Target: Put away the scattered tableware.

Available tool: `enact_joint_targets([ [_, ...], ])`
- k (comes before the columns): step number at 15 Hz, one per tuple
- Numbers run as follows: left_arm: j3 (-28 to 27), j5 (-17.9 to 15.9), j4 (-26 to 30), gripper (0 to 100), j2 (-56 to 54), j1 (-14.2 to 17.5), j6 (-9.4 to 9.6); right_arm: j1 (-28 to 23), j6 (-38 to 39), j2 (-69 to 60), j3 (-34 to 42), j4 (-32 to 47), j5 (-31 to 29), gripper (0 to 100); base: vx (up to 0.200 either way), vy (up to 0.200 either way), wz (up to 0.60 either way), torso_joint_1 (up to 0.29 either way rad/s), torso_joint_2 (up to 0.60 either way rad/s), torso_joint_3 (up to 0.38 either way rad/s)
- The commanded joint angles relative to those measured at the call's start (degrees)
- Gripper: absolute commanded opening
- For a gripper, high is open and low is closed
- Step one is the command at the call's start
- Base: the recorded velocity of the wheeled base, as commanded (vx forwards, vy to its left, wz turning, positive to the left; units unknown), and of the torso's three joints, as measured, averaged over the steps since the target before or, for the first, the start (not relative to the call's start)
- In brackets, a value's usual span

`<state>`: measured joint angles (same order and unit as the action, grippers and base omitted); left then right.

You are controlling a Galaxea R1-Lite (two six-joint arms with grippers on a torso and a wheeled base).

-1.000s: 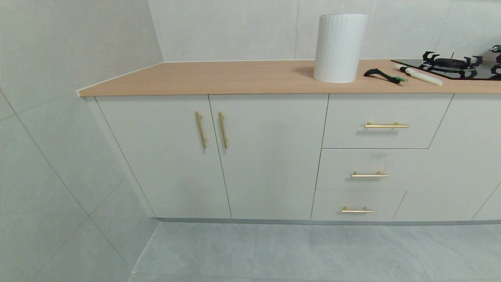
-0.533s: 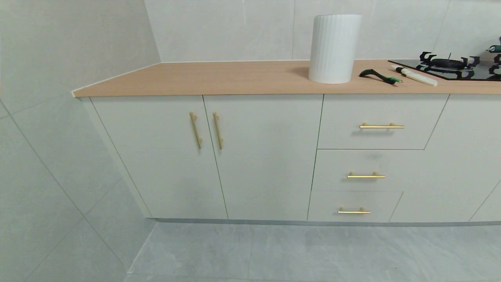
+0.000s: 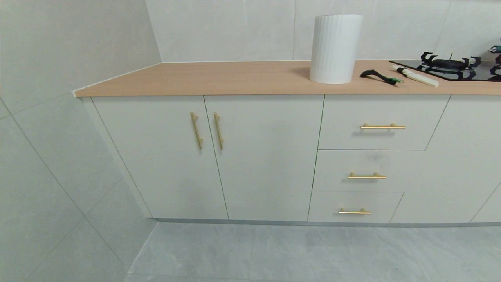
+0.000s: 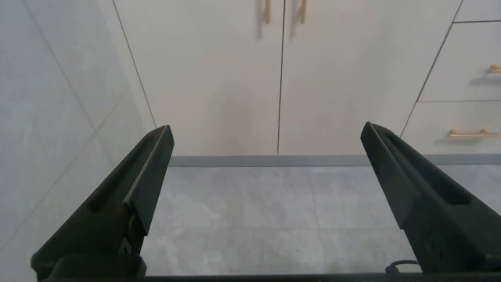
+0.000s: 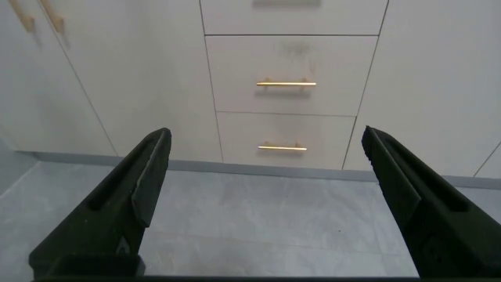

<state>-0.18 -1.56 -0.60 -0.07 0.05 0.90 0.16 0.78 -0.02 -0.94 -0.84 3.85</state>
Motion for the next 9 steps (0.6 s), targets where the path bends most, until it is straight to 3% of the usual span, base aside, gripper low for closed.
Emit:
enact_joint_targets([
  [1, 0.01, -0.02, -0.02, 100, 0.07, 0.04, -0.02, 0.02, 0.01, 0.11, -0.03, -0.04, 0.01, 100, 0.0, -0.2, 0.0, -0.002, 0.0, 0.002],
  [2, 0.01, -0.02, -0.02, 100, 0.07, 0.04, -0.02, 0.02, 0.01, 0.11, -0.03, -0.04, 0.01, 100, 0.0, -0.2, 0.0, 0.007, 0.01, -0.002],
  [8, 0.01, -0.02, -0.02, 100, 0.07, 0.04, -0.02, 0.02, 0.01, 0.02, -0.03, -0.04, 0.01, 100, 0.0, 0.0, 0.0, 0.0, 0.0, 0.0],
  [9, 0.01, -0.02, -0.02, 100, 0.07, 0.04, -0.02, 0.02, 0.01, 0.11, 0.06, -0.04, 0.01, 100, 0.2, 0.0, 0.0, 0.002, 0.0, 0.002],
])
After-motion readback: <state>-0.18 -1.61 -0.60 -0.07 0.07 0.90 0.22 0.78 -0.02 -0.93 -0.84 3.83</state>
